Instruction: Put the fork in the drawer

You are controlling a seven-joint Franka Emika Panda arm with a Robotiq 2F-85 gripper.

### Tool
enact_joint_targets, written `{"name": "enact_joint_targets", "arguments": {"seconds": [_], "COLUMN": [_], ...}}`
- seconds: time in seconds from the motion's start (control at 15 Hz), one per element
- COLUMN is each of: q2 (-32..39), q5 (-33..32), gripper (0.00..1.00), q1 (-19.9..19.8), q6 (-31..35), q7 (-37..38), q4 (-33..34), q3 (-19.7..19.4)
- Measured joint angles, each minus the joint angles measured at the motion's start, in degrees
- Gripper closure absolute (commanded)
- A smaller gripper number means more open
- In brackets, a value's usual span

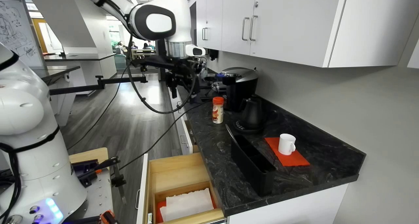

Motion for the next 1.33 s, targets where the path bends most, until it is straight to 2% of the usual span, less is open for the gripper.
{"name": "enact_joint_targets", "arguments": {"seconds": [0.4, 0.8, 1.0, 1.33], "q2": [19.71, 32.07, 36.23, 40.44], "q5": [-2.74, -8.17, -9.13, -9.38], "gripper": [0.0, 0.0, 0.0, 0.0], "q1": [-3.5, -4.39, -4.34, -4.34], "q6": [4.82, 4.82, 4.81, 4.83], "q7": [6.78, 13.66, 14.25, 14.25], "q4": [15.12, 26.48, 28.91, 29.14], "q3": [2.54, 4.31, 5.35, 6.32]}}
